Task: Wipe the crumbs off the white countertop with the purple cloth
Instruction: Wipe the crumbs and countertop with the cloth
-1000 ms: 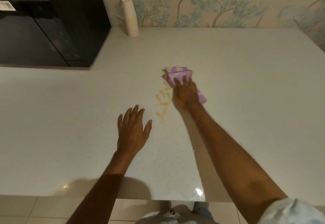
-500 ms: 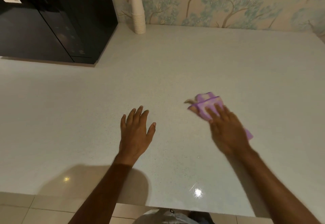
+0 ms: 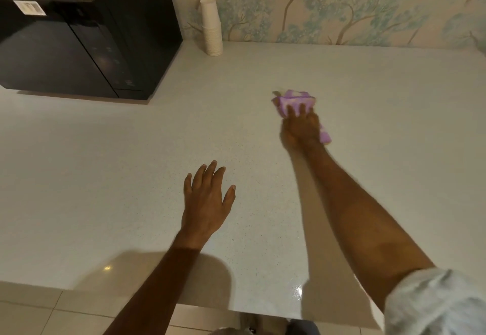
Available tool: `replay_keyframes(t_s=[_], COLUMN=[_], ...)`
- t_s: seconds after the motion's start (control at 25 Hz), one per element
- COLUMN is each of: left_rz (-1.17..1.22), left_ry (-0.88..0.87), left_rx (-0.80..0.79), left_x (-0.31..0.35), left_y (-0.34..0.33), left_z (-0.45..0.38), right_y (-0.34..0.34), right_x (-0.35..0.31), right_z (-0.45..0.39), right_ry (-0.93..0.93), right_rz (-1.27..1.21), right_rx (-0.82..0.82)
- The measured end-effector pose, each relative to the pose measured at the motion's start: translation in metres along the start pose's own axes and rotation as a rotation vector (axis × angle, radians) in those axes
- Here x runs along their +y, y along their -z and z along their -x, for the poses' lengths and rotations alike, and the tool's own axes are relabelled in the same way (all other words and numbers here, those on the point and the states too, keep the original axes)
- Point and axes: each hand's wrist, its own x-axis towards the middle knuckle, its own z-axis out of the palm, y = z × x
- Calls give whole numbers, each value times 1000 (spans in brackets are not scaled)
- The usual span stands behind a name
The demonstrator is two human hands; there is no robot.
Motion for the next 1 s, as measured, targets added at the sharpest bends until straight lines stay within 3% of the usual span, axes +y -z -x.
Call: replay_keyframes(t_s=[0.12,0.24,0.32,0.48,0.64,0.8,1.0], left_rz=[-6,4,1,-14,-25,-47,-45], left_ry=[5,5,-1,7,35,56,53], left_rx=[7,2,-2,0,-5,-6,15], left_x=[1,0,-1,-2,-1,-1,2], left_y=[0,0,0,-2,-7,-10,-5], left_z=[0,-1,-1,-2,-5,-7,-7], right_y=[-18,-28,-21,0,1,-2,-21], right_x=[-67,-51,-10,79,92,37,-89], right_z=[47,74,51,3,-29,-70,-55], right_ry=[332,529,457,15,-243,-165,261], right_rz=[0,-71,-80,-79,-65,-50,-11], right_rx=[-38,17,91,183,262,120,25])
